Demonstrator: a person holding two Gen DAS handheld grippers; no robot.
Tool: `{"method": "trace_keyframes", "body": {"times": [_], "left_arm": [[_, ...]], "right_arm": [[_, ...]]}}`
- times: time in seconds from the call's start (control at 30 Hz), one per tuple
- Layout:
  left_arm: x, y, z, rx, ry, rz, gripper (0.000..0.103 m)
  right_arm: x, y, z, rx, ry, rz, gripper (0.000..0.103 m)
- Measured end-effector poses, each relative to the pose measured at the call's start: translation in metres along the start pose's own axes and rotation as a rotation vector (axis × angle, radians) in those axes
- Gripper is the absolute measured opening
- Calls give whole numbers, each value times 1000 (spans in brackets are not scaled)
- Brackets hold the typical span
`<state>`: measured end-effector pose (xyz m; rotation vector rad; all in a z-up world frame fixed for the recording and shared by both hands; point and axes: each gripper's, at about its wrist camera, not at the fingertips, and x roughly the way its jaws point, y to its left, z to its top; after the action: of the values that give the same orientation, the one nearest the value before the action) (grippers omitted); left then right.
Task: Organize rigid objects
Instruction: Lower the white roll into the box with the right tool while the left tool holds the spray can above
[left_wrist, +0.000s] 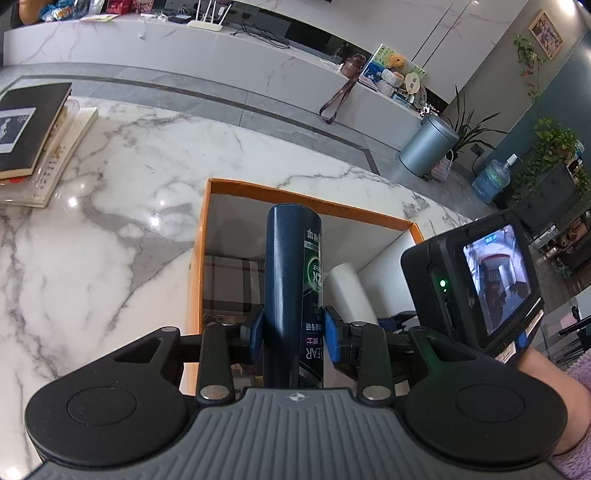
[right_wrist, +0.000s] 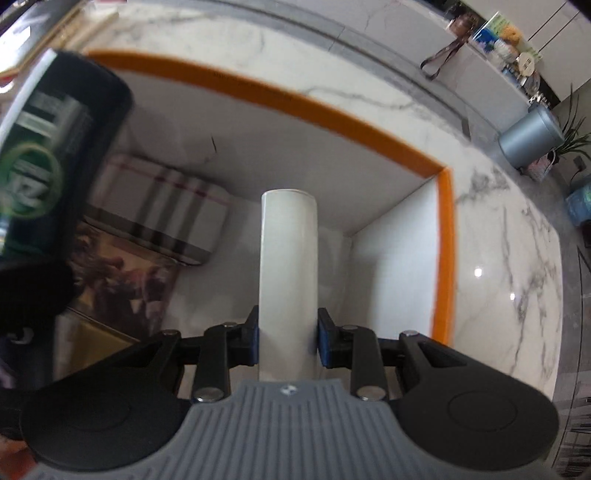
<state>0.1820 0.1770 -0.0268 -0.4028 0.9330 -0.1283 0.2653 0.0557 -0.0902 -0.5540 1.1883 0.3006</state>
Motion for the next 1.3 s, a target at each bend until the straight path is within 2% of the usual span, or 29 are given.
{"method": "trace_keyframes", "body": {"times": [0.13,0.47,0.63,0.83,1.0,1.07,1.2,1.3], "left_arm": [[5,0,2,-6,1,-7,38],[10,1,1,-12,6,1,38],[9,-1,0,-8,8,7,38],[11,-2,2,-4,8,8,38],[11,-4,3,-1,7,8,38],[11,-4,3,-2,7,9,38],[12,-5,5,-4,4,16,38],[11,-6,7,2,-6,23,38]], "right_arm": [[-2,-5,2,-16,8,42,31],[-32,-30,-6,-82,-24,233,33],[-34,-33,-13,-119,-40,257,33],[-39,-34,-17,-99,-30,353,33],[-36,-19,-19,-163,-25,312,33],[-32,-20,-18,-172,-18,309,38],[-31,-17,-19,-189,-45,323,39],[-31,-12,-16,-203,-91,290,45]]}}
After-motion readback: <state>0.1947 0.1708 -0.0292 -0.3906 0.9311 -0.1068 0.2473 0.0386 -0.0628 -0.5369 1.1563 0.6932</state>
